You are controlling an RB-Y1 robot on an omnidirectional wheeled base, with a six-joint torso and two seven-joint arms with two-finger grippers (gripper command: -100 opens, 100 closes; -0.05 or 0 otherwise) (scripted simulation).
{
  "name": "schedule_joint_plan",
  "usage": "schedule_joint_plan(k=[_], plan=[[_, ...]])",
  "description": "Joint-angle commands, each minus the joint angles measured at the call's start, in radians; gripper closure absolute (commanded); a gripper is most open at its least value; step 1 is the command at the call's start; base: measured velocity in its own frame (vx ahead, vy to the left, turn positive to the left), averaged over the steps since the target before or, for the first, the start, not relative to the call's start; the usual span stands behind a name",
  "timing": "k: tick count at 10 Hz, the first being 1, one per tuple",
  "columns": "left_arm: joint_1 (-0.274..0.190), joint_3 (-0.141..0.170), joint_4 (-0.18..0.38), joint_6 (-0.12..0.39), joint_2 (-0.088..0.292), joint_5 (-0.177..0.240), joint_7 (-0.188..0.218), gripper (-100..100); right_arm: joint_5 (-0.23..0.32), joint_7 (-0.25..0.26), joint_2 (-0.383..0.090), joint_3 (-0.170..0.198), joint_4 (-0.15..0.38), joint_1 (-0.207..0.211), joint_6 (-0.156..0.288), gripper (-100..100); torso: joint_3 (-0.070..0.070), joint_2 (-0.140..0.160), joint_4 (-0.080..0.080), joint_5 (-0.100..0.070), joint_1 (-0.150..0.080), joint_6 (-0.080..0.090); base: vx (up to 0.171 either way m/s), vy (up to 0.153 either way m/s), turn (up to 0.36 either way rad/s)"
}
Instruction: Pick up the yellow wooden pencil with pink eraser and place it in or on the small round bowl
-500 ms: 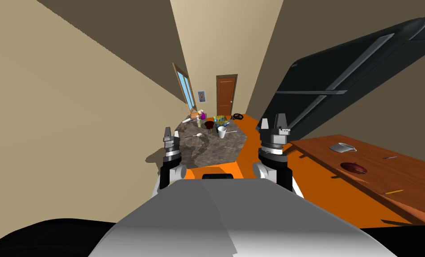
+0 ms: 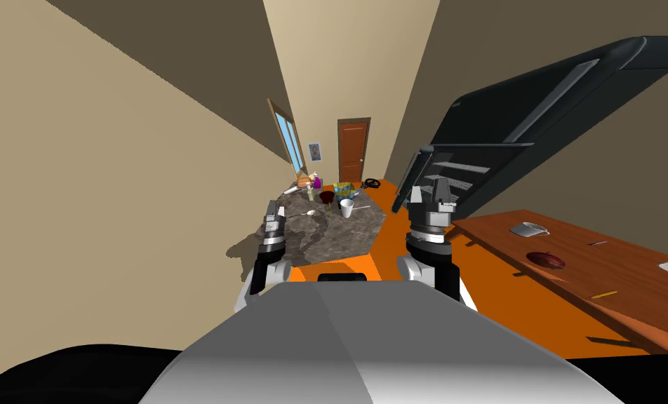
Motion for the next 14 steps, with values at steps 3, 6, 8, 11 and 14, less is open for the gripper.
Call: schedule_joint_plan(k=[3, 6, 8, 11, 14], plan=[[-0.023, -0.005, 0.061, 0.003, 0.045, -0.050, -0.042, -100, 0.000, 0.000, 0.000, 0.000, 0.000, 0.000, 0.000, 0, 0.000, -0.001, 0.000, 0.000, -0.001, 0.000, 0.021, -0.031, -0.064], [-0.045, -0.012, 0.122, 0.003, 0.067, -0.098, -0.082, -100, 0.000, 0.000, 0.000, 0.000, 0.000, 0.000, 0.000, 0, 0.000, 0.000, 0.000, 0.000, 0.000, 0.000, 0.022, -0.025, -0.075], [-0.059, -0.016, 0.162, 0.003, 0.081, -0.129, -0.108, -100, 0.000, 0.000, 0.000, 0.000, 0.000, 0.000, 0.000, 0, -0.001, -0.001, 0.000, 0.000, -0.001, 0.000, 0.029, -0.029, -0.068], [-0.080, -0.022, 0.219, 0.004, 0.099, -0.174, -0.145, -100, 0.000, 0.000, 0.000, 0.000, 0.000, 0.000, 0.000, 0, 0.000, 0.000, 0.000, 0.000, -0.001, 0.000, 0.021, -0.030, -0.072], [-0.098, -0.027, 0.271, 0.005, 0.119, -0.214, -0.178, -100, 0.000, 0.000, 0.000, 0.000, 0.000, 0.000, 0.000, 0, 0.000, 0.000, 0.000, 0.000, -0.001, 0.000, 0.024, -0.025, -0.061]])
